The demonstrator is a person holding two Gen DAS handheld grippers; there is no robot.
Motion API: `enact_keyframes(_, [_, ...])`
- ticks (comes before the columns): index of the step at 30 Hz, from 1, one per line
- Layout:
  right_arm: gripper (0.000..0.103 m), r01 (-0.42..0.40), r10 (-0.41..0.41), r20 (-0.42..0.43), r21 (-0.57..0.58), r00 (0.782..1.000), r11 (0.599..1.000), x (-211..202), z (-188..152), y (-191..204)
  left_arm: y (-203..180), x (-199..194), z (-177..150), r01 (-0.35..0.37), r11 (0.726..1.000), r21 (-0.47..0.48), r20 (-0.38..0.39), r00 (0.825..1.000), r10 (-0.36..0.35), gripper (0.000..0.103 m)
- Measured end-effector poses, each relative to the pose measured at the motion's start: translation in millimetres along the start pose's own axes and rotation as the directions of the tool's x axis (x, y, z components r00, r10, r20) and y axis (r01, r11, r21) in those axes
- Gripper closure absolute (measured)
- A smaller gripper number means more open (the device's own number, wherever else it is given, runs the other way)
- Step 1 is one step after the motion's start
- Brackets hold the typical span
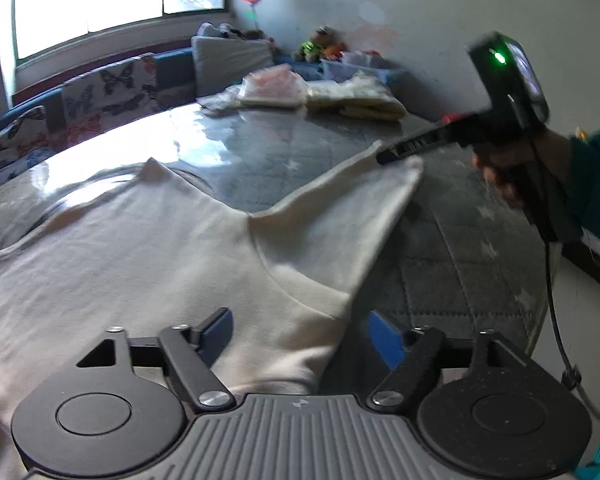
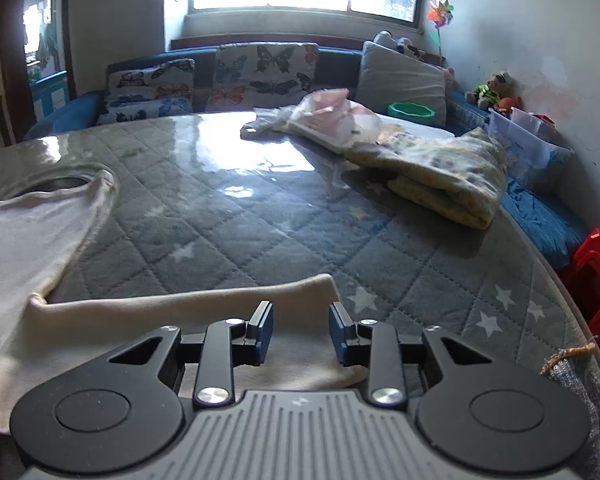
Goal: Fold clothes
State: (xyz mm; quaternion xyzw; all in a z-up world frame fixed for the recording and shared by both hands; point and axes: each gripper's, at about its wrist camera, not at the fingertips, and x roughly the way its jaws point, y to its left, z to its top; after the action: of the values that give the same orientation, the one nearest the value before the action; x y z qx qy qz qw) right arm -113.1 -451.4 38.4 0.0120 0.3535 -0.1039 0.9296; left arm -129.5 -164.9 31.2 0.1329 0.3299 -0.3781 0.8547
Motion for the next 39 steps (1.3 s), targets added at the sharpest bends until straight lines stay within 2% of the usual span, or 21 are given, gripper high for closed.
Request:
enact_keyframes(3, [0.064,-0.041,0.042,0.016,-0.013,0.999,0.999,-11,0,12,8,-7,3,-0.028,0.999,-0.045,0.008,1.000,0.029,0.014])
enact_keyframes(6, [0.052,-0.091,0.092,0.035,-0.029,0.995,0.995,-23,-1,27,19,-13,5,-0.069,0.992,-0.103,0.003,0.998,0.070,0.007])
enact_keyframes(8, [0.049,-0.128,0.130,0.047,-0.046,0.990,0.991,-31,-2,39,26,-17,4,-0.109,0.984,-0.144,-0.012,0.994,0.109,0.004])
enact_keyframes(11, [0.038,-0.193,0.198,0.051,-0.077,0.979,0.978,-41,-5,61,39,-23,2,-0.175,0.963,-0.204,-0.043,0.985,0.169,0.000])
enact_keyframes(15, [0.025,-0.271,0.278,0.047,-0.124,0.959,0.955,-50,-9,90,56,-27,-1,-0.233,0.929,-0.286,-0.099,0.972,0.213,0.000])
enact_keyframes(19, [0.021,-0.322,0.331,0.028,-0.167,0.943,0.932,-51,-16,116,66,-28,-7,-0.264,0.904,-0.336,-0.135,0.964,0.231,0.000])
enact_keyframes(23, [0.019,-0.344,0.350,0.011,-0.166,0.937,0.924,-49,-21,128,69,-24,-13,-0.295,0.885,-0.360,-0.170,0.954,0.249,0.000])
enact_keyframes(30, [0.013,-0.338,0.339,-0.021,-0.169,0.941,0.926,-44,-31,135,72,-13,-23,-0.318,0.865,-0.389,-0.229,0.943,0.243,0.000])
enact_keyframes(35, [0.012,-0.329,0.324,-0.058,-0.160,0.944,0.930,-35,-41,138,70,-11,-24,-0.338,0.864,-0.373,-0.239,0.935,0.263,0.000])
enact_keyframes(39, [0.007,-0.323,0.318,-0.057,-0.173,0.946,0.930,-35,-47,140,68,-9,-22,-0.352,0.857,-0.375,-0.248,0.929,0.273,0.000])
